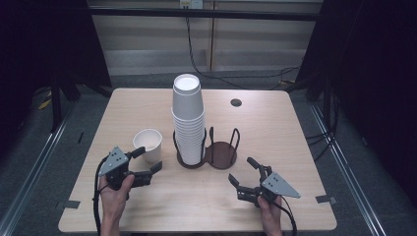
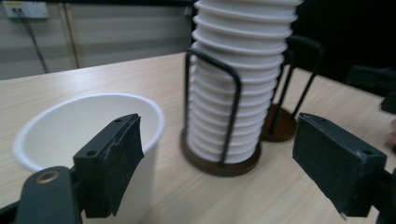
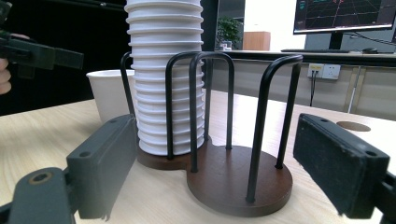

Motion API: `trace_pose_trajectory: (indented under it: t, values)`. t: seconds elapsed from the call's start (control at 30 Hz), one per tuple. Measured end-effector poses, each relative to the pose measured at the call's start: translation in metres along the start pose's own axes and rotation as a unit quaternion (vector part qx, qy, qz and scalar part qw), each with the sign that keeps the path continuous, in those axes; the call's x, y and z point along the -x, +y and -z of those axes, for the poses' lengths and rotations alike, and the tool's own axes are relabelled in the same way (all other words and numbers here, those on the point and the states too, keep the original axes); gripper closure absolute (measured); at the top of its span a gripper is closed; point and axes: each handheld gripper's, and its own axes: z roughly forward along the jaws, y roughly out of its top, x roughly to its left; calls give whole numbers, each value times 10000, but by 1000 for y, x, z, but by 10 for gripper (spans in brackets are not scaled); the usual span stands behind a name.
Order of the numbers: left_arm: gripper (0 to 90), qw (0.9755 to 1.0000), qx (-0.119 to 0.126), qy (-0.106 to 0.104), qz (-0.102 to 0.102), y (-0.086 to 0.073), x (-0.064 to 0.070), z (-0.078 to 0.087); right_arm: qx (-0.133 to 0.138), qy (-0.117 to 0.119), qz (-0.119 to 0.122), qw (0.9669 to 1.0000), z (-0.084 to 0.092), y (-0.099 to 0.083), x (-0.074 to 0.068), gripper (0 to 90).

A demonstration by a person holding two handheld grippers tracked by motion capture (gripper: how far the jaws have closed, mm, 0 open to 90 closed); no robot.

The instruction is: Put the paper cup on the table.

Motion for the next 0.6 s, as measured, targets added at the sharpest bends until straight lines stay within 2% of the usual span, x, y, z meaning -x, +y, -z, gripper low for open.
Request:
trace_pose_trajectory:
  t: [0.07,0.13,0.2,0.23,0.33,0.4,0.43,0.47,0.5,0.53,0.6]
  values:
    - [160,9999,90,123,-64,-5,8,-3,8,3,2,10000,0,0,0,131]
    - [160,9998,156,80,-43,-11,14,-6,8,4,1,10000,0,0,0,131]
    - [159,9997,205,143,-75,-16,21,-11,1,5,2,10000,0,0,0,131]
    - [159,9996,182,120,-182,-19,23,-12,0,5,-1,10000,0,0,0,131]
    - [158,9993,262,121,-217,-28,29,-17,0,3,-2,10000,0,0,0,131]
    - [159,9995,280,100,-117,-33,33,-19,0,4,0,10000,0,0,0,131]
    - [159,9993,258,84,-263,-34,34,-19,-2,3,-3,10000,0,0,0,131]
    - [159,9991,315,131,-235,-36,37,-19,-6,0,-4,10000,0,0,0,131]
    - [158,9988,346,151,-312,-38,37,-19,-8,1,-7,10000,0,0,0,131]
    - [159,9985,437,200,-269,-42,38,-19,-7,1,-5,10000,0,0,0,131]
    - [159,9988,475,124,-90,-48,40,-19,-7,1,-7,10000,0,0,0,131]
